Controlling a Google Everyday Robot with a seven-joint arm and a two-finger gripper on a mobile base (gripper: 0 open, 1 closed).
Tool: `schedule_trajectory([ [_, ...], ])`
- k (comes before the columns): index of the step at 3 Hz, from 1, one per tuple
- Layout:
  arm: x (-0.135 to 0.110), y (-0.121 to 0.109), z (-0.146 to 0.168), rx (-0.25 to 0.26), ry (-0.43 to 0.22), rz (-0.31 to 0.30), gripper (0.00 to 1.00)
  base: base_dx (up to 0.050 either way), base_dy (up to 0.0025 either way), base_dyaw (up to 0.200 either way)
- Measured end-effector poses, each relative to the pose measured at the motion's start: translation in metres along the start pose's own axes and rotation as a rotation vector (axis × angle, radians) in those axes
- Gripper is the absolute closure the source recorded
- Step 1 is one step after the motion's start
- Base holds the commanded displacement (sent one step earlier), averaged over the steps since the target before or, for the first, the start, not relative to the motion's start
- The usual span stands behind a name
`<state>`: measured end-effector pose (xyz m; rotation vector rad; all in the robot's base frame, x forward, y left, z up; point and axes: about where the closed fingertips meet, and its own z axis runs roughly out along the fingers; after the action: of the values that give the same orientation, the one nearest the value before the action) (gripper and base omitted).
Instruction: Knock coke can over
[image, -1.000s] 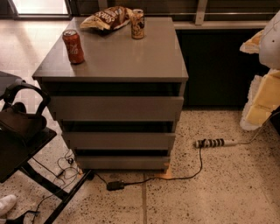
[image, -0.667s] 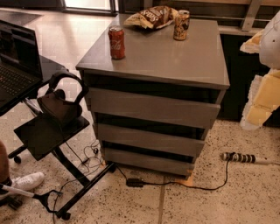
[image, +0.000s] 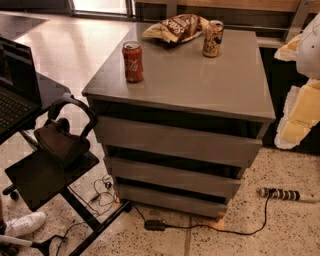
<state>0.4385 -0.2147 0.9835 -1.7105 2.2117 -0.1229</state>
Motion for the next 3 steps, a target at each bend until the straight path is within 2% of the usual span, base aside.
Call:
schedule_trajectory([
  [2, 0.0, 0.0, 0.0, 0.0, 0.0, 0.0, 0.0, 0.049, 0.0, 0.0],
  [3, -0.0001, 0.0, -0.0002, 0.001, 0.0, 0.0, 0.0, 0.022, -0.00197, -0.176],
])
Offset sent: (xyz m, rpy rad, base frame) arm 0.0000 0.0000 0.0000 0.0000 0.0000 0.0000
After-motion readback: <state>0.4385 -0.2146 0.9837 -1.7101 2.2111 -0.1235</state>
